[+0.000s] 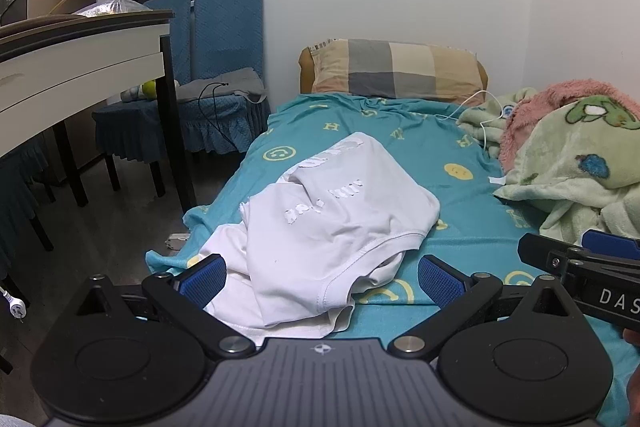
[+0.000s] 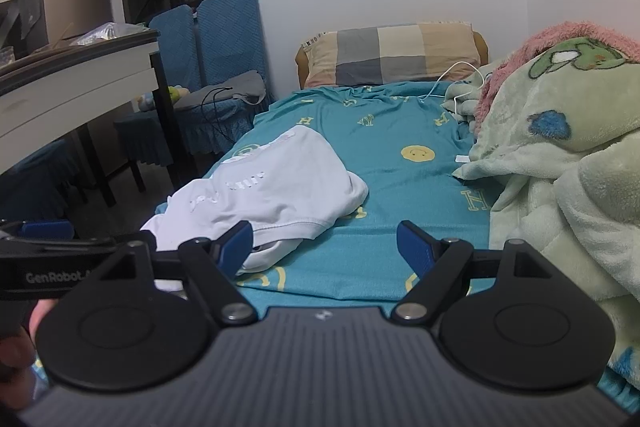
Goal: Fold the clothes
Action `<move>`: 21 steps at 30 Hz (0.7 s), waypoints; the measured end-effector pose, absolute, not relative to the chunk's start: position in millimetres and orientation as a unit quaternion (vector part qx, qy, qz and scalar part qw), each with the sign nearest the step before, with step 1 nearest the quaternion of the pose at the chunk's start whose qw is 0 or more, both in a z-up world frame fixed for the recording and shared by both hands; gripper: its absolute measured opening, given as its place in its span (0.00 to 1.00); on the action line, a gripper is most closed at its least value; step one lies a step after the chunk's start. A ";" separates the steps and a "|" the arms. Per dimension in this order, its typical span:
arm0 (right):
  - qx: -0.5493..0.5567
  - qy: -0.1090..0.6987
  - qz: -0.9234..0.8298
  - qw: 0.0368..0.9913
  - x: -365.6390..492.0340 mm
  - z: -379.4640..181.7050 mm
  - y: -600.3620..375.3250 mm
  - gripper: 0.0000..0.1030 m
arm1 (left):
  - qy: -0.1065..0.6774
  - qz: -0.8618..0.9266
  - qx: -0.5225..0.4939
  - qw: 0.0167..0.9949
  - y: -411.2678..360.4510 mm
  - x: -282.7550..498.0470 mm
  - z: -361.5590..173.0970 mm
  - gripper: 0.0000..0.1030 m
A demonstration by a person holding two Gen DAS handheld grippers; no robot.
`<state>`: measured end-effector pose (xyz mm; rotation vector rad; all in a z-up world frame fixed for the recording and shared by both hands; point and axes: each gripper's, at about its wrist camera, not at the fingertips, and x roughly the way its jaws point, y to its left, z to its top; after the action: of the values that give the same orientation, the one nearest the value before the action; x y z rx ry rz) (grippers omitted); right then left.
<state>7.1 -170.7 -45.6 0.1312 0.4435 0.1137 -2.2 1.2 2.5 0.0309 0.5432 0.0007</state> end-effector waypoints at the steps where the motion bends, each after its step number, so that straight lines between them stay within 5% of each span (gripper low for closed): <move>1: 0.065 0.220 0.056 0.972 7.0 -45.6 -170.5 0.78 | 0.268 0.000 0.015 0.963 1.5 -1.9 2.5 1.00; 21: 0.067 0.216 0.055 0.973 5.3 -45.2 -170.5 0.78 | 0.275 -0.001 0.011 0.961 4.7 1.4 -2.2 1.00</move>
<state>5.3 -170.5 -45.2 0.1354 0.4363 0.1110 1.4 4.7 -2.2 0.0218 0.5578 -0.0024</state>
